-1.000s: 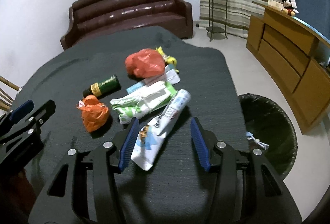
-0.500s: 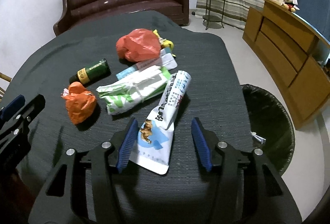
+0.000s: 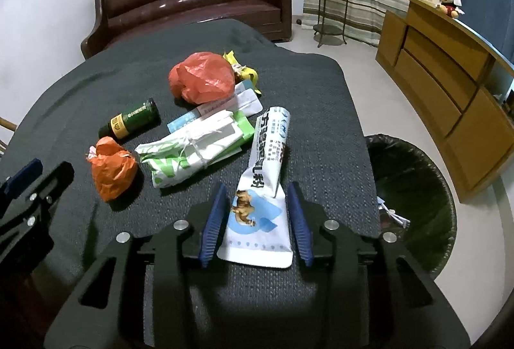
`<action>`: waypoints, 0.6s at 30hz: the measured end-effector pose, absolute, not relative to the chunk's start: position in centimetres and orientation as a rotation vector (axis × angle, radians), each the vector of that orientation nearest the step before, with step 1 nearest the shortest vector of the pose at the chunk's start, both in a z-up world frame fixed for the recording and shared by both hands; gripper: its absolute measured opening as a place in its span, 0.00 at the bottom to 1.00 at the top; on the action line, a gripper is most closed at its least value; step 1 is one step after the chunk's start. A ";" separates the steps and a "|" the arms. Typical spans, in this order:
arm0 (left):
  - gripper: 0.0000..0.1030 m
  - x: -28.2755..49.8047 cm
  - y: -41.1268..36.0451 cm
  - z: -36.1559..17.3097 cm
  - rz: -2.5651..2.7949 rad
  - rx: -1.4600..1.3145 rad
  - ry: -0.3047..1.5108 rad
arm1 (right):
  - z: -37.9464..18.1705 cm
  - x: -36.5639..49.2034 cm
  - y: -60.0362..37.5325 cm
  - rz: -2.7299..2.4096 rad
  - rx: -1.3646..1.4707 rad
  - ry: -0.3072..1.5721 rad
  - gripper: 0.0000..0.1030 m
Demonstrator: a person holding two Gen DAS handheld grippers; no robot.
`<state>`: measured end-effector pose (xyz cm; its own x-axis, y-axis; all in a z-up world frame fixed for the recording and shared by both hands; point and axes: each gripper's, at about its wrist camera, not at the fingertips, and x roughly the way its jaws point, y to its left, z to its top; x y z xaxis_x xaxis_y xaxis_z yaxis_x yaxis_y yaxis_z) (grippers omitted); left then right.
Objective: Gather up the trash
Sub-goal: 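Close the right tool on the large white tube and lift it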
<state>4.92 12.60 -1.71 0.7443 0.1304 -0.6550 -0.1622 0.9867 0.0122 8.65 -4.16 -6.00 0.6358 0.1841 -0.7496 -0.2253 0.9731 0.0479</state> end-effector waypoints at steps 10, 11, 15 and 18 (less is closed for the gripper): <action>0.69 5.5 11.9 -1.4 0.141 -0.063 0.717 | -5.6 8.6 -5.2 0.247 -0.065 0.822 0.30; 0.70 5.5 11.7 -1.4 0.136 -0.065 0.717 | -5.5 8.6 -5.4 0.248 -0.065 0.817 0.30; 0.71 5.9 10.6 -1.2 0.117 -0.057 0.717 | -5.4 8.8 -6.3 0.246 -0.058 0.807 0.30; 0.71 6.5 9.8 -1.4 0.106 -0.048 0.729 | -5.3 9.1 -7.1 0.247 -0.048 0.804 0.30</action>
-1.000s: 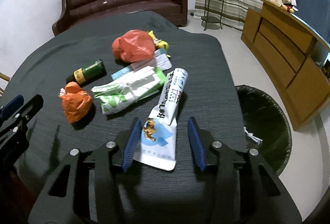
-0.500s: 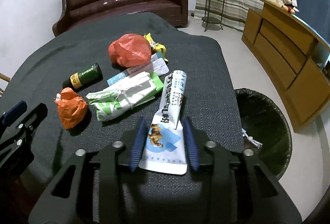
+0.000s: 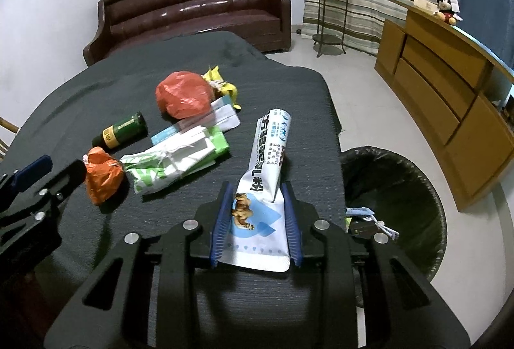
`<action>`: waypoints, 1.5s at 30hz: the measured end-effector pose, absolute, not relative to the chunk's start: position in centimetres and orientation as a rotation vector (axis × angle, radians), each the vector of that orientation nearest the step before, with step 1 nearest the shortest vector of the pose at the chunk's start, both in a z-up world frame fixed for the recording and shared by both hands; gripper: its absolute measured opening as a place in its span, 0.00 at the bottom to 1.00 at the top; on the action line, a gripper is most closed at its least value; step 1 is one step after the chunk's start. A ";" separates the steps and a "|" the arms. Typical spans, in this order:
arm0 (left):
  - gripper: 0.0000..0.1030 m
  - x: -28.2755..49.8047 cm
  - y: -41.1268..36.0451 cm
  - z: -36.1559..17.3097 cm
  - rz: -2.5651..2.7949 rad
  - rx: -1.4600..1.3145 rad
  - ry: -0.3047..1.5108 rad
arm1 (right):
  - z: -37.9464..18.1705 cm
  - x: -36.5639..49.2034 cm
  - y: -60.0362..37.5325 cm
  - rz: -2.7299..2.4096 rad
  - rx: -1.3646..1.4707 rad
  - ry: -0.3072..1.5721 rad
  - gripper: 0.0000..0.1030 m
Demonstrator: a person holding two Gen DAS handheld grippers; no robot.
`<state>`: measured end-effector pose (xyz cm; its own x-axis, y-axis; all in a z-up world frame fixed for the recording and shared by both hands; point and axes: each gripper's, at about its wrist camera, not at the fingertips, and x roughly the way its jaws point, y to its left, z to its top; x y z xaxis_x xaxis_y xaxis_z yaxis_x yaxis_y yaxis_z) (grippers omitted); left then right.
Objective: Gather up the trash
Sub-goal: 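Close the right tool on the large white tube and lift it, then grasp the orange plastic bag with the left tool while the right tool carries the tube toward the bin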
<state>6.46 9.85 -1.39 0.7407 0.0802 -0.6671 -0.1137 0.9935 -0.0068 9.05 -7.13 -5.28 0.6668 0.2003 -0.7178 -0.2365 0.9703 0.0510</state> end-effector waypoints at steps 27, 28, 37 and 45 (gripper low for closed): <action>0.46 8.2 9.7 -2.6 0.053 -0.087 0.818 | -5.3 9.2 -8.2 0.297 -0.031 0.791 0.30; 0.46 8.0 9.6 -2.4 0.053 -0.086 0.811 | -5.2 9.1 -8.2 0.297 -0.033 0.788 0.30; 0.46 6.7 8.8 -0.9 0.029 -0.070 0.754 | -4.5 8.1 -9.4 0.283 -0.029 0.758 0.30; 0.46 6.6 6.2 -0.1 -0.042 -0.052 0.731 | -4.0 7.8 -12.4 0.231 -0.005 0.741 0.30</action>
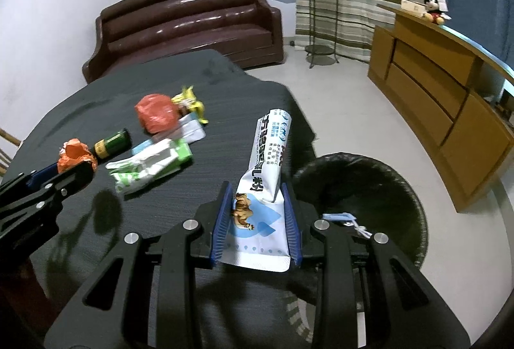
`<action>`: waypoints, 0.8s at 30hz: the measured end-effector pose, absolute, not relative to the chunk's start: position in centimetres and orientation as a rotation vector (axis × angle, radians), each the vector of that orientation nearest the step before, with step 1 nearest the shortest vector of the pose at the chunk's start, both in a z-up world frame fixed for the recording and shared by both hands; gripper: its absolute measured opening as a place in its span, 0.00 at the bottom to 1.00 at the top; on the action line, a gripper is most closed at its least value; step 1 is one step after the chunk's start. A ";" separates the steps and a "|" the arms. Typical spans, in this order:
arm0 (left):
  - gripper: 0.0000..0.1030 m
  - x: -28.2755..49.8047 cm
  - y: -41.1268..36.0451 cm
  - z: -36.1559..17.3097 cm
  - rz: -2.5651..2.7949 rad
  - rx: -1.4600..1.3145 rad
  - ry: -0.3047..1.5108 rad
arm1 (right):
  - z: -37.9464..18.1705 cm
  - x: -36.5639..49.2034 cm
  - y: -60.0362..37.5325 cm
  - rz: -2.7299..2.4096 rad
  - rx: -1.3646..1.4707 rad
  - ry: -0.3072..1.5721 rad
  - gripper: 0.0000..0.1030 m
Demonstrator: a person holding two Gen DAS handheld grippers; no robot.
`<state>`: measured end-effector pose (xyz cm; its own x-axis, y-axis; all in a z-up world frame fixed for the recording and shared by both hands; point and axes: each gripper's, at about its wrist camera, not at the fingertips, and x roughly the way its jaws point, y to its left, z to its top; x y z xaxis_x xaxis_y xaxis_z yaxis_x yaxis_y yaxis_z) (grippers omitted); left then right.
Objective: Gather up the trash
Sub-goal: 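Grasp the orange plastic bag with the left tool while the right tool carries the tube toward the bin, then open both tools over the black bin to drop the bag and tube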
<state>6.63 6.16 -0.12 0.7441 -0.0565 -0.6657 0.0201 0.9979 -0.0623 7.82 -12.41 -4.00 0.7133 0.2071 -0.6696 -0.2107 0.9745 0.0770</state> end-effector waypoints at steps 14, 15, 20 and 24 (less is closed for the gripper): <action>0.46 9.2 -1.8 -0.2 -0.202 0.022 0.715 | -3.9 8.3 -19.4 0.105 0.032 0.725 0.30; 0.46 9.4 -2.3 -0.3 -0.210 0.028 0.716 | -4.0 8.4 -19.9 0.100 0.036 0.728 0.30; 0.46 10.4 -5.5 -0.6 -0.256 0.072 0.717 | -4.5 8.7 -21.4 0.083 0.047 0.735 0.30; 0.46 11.0 -7.7 -1.2 -0.284 0.106 0.724 | -5.0 9.3 -22.8 0.075 0.061 0.750 0.30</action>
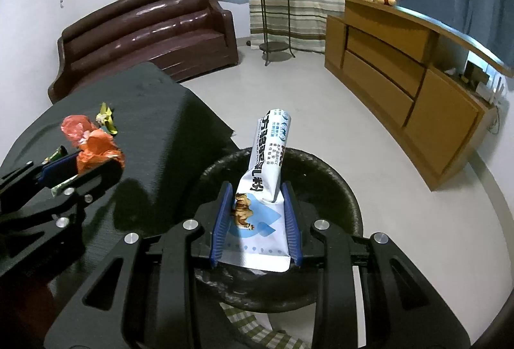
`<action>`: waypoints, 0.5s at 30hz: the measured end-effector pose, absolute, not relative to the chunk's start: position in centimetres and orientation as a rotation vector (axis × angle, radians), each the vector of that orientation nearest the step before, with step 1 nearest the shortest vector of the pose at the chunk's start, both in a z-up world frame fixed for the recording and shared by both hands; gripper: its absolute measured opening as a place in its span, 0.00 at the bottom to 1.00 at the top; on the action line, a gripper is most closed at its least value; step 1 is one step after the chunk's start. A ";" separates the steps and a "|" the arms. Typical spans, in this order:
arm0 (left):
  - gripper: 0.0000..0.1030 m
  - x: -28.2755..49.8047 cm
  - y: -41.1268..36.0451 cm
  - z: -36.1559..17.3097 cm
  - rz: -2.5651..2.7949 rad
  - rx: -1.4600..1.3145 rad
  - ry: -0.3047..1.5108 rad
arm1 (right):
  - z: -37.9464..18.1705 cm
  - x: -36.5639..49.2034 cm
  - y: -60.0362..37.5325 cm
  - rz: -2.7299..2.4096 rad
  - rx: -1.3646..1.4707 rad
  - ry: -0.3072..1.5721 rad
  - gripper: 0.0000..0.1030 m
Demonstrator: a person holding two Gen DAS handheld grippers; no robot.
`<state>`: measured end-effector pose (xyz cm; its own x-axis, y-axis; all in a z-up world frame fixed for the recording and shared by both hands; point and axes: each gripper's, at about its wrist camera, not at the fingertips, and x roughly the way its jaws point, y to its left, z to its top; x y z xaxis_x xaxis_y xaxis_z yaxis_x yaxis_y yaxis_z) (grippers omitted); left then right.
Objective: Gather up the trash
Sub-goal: 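Open both tools over the black bin to drop the bag and tube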
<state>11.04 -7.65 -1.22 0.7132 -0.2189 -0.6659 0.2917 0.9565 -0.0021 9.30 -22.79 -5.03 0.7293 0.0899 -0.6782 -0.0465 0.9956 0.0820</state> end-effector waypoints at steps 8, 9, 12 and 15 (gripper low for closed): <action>0.46 12.6 -9.8 -2.2 -0.285 0.140 0.744 | -6.1 10.1 -24.6 0.048 0.080 0.771 0.30; 0.46 12.8 -10.0 -2.3 -0.285 0.143 0.745 | -6.1 10.2 -24.7 0.046 0.083 0.771 0.30; 0.46 13.2 -10.4 -2.5 -0.285 0.146 0.752 | -6.4 10.5 -25.4 0.035 0.094 0.771 0.30; 0.46 13.6 -10.7 -2.7 -0.290 0.145 0.759 | -6.8 11.0 -26.0 0.027 0.108 0.775 0.30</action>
<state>13.65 -10.68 -2.71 0.6882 -0.2061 -0.6957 0.3100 0.9504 0.0250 10.97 -25.98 -6.80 0.7144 0.0637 -0.6968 0.0157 0.9941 0.1070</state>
